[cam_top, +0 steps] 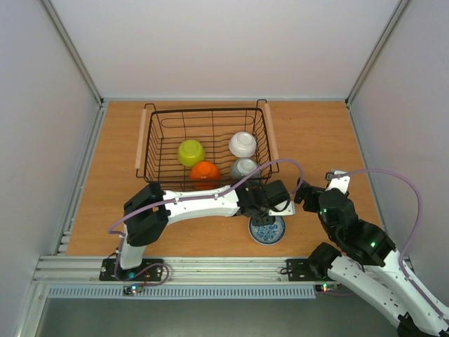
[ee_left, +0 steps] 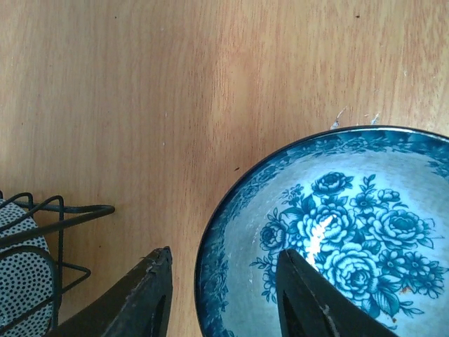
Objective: Load the bowls into the dish rack
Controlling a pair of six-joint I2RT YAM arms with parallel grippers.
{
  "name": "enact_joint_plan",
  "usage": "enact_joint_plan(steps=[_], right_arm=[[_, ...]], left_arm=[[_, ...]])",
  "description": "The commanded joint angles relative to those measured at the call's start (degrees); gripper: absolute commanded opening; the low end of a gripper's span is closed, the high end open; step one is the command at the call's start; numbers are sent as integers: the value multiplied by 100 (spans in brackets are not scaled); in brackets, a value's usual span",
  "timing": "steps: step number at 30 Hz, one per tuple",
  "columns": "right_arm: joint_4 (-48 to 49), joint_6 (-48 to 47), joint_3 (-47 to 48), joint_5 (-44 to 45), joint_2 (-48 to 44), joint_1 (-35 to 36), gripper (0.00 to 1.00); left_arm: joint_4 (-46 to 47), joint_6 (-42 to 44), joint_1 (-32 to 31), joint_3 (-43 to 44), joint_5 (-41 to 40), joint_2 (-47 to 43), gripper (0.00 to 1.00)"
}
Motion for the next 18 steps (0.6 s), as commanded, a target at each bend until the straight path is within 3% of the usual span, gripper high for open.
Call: enact_joint_plan(steps=[1,18], right_arm=[[-17,102,-26,9,-53,-25,99],[-5,92,-20,-12,-20,-22,99]], left_arm=[[-19,29,-30,164,61,95,40],[-106,21,-28,155,199,214,43]])
